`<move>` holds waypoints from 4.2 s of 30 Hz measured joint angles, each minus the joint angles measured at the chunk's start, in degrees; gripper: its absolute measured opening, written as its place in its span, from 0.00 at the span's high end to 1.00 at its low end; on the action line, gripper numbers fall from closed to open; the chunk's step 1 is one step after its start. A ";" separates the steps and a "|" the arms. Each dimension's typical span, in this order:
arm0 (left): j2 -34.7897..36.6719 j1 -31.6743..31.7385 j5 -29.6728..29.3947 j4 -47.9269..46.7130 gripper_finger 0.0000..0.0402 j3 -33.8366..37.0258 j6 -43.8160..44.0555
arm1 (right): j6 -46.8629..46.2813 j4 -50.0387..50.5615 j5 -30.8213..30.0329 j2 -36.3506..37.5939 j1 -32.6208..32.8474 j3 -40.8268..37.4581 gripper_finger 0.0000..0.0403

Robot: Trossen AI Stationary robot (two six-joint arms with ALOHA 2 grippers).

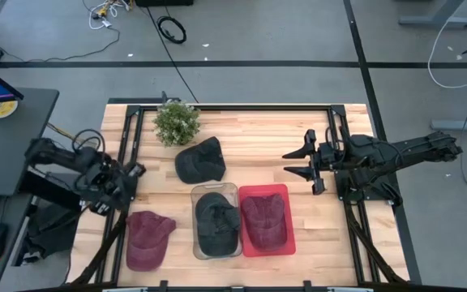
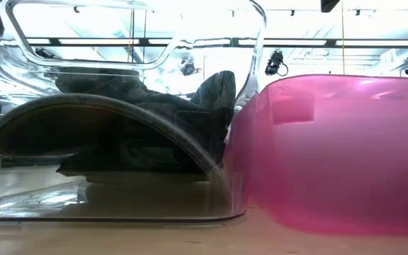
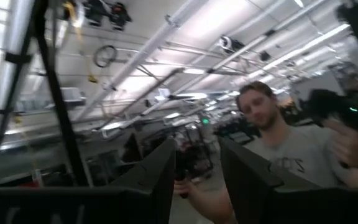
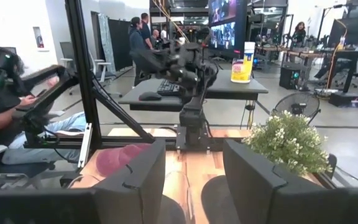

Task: Pick & Place hat
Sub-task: Put the red cap into the red bin

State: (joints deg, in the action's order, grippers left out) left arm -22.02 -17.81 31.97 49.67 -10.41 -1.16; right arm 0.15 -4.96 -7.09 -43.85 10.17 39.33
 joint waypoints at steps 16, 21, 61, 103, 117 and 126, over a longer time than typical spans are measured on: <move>-22.51 -16.74 -22.55 -35.58 0.67 -22.42 -15.88 | -0.09 0.35 0.00 -0.77 0.01 0.00 0.59; -29.35 -22.26 -37.89 -46.45 0.67 -29.30 -8.90 | 0.29 0.27 0.00 -0.77 0.01 0.00 0.59; -71.08 -32.77 -32.63 -108.66 0.67 -55.76 82.62 | -11.14 -3.36 0.03 -8.13 0.03 0.00 0.59; -79.13 -36.73 -36.35 -118.83 1.00 -64.09 78.43 | -11.74 -4.75 0.46 -10.17 0.05 0.00 0.59; -78.95 -36.36 -50.44 -139.63 1.00 -81.02 72.43 | -11.11 -5.46 0.59 -11.61 0.25 0.00 0.59; -78.73 -29.08 -67.28 -139.69 1.00 -85.66 56.31 | -3.85 -13.61 4.57 -16.30 2.43 0.00 0.59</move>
State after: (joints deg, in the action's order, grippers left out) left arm -100.75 -46.89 -35.31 -90.02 -96.07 55.15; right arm -3.70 -18.57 -2.52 -60.15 12.59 39.33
